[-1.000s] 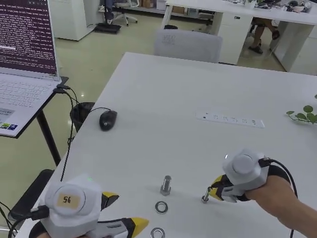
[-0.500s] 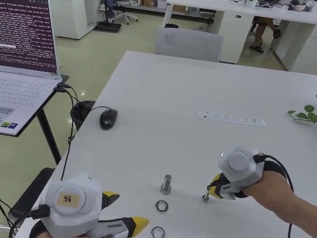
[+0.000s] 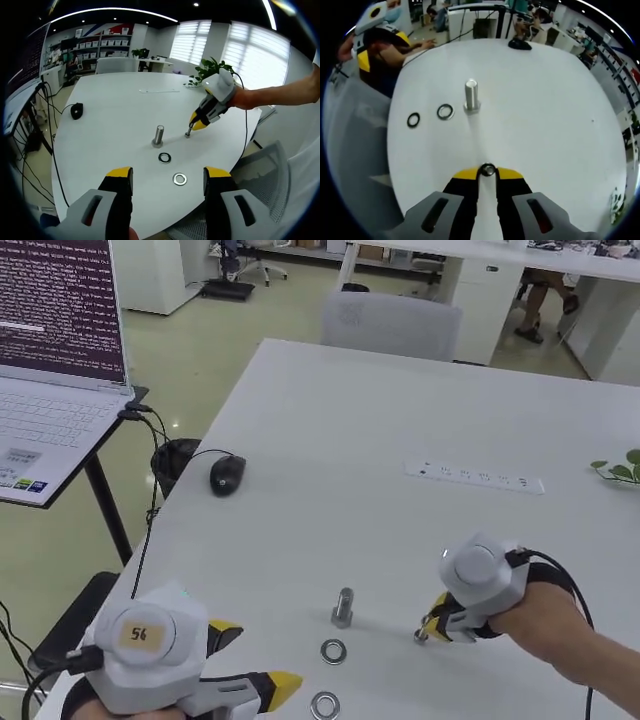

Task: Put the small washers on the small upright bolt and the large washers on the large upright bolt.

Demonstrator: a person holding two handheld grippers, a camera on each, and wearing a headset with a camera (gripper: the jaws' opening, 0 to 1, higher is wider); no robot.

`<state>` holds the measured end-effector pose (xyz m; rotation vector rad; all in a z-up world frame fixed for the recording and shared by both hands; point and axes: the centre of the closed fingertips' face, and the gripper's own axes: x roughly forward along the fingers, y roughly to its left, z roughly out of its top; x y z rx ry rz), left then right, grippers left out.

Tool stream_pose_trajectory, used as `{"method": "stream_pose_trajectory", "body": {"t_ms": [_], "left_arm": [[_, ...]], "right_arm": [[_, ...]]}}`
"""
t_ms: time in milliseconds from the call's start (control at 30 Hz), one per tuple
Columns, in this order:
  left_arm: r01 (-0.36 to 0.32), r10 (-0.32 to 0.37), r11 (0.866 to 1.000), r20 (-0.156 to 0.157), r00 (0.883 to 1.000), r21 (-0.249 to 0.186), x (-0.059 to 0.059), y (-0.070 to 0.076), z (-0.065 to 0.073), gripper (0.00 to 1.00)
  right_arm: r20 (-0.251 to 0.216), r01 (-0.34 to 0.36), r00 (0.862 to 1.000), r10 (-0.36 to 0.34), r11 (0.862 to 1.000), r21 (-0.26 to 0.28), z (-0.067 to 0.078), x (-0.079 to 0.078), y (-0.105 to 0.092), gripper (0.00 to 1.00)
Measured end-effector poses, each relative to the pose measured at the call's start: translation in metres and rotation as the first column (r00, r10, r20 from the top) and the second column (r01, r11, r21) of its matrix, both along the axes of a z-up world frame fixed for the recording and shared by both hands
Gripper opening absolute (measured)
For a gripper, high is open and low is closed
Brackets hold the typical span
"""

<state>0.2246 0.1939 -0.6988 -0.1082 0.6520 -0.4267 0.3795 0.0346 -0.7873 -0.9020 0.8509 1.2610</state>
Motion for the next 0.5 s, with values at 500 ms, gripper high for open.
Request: {"method": "stream_pose_trajectory", "body": {"t_ms": [500], "left_arm": [[-0.010, 0.010, 1.000, -0.004, 1.000, 0.002, 0.000, 0.003, -0.001, 0.56]], "right_arm": [[-0.024, 0.046, 0.999, -0.047, 0.999, -0.026, -0.029, 0.004, -0.006, 0.12]]}}
